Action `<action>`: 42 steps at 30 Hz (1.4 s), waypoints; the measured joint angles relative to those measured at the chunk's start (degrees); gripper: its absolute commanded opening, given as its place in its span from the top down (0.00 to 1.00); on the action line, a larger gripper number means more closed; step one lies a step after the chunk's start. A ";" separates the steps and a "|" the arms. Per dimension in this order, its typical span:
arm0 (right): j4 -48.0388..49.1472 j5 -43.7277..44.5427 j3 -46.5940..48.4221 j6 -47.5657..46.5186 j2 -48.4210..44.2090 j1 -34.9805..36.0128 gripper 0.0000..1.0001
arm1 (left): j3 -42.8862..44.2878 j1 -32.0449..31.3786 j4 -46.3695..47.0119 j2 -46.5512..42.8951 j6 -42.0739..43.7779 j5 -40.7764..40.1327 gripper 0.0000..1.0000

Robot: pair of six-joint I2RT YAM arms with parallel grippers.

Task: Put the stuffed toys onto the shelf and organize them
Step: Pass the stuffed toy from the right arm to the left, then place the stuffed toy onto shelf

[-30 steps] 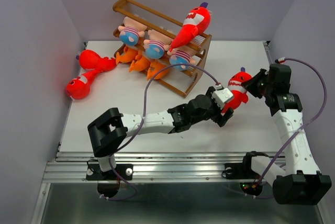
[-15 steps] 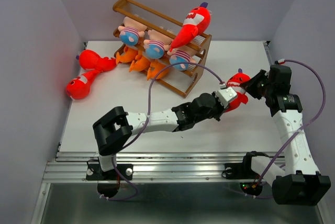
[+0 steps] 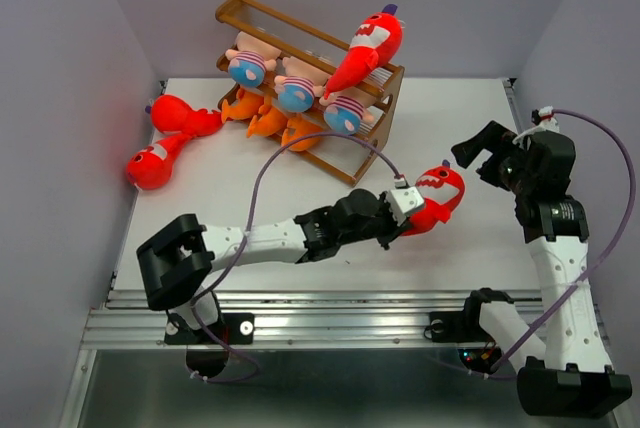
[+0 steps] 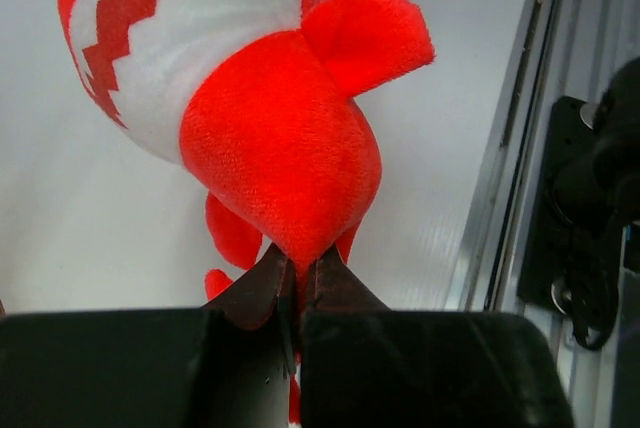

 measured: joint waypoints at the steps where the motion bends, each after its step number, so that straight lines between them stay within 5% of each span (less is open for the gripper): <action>1: 0.50 -1.25 0.00 -1.68 -0.81 0.00 0.00 | -1.60 0.00 -0.22 -1.68 0.15 0.61 1.00; 13: 2.21 -11.04 -0.22 -13.79 -0.24 0.00 0.00 | -11.58 0.00 -11.21 -24.33 3.10 3.32 1.00; 25: 4.81 -19.41 -4.63 -22.23 2.56 0.00 0.00 | -11.67 0.76 -25.49 -42.84 6.88 3.10 1.00; 34: 7.21 -27.69 -15.69 -34.42 4.26 0.00 0.00 | -3.78 4.66 -32.00 -45.59 8.09 1.03 1.00; 42: 7.06 -28.98 -17.81 -40.15 0.04 0.00 0.00 | 7.17 16.02 -32.72 -42.25 9.94 3.28 1.00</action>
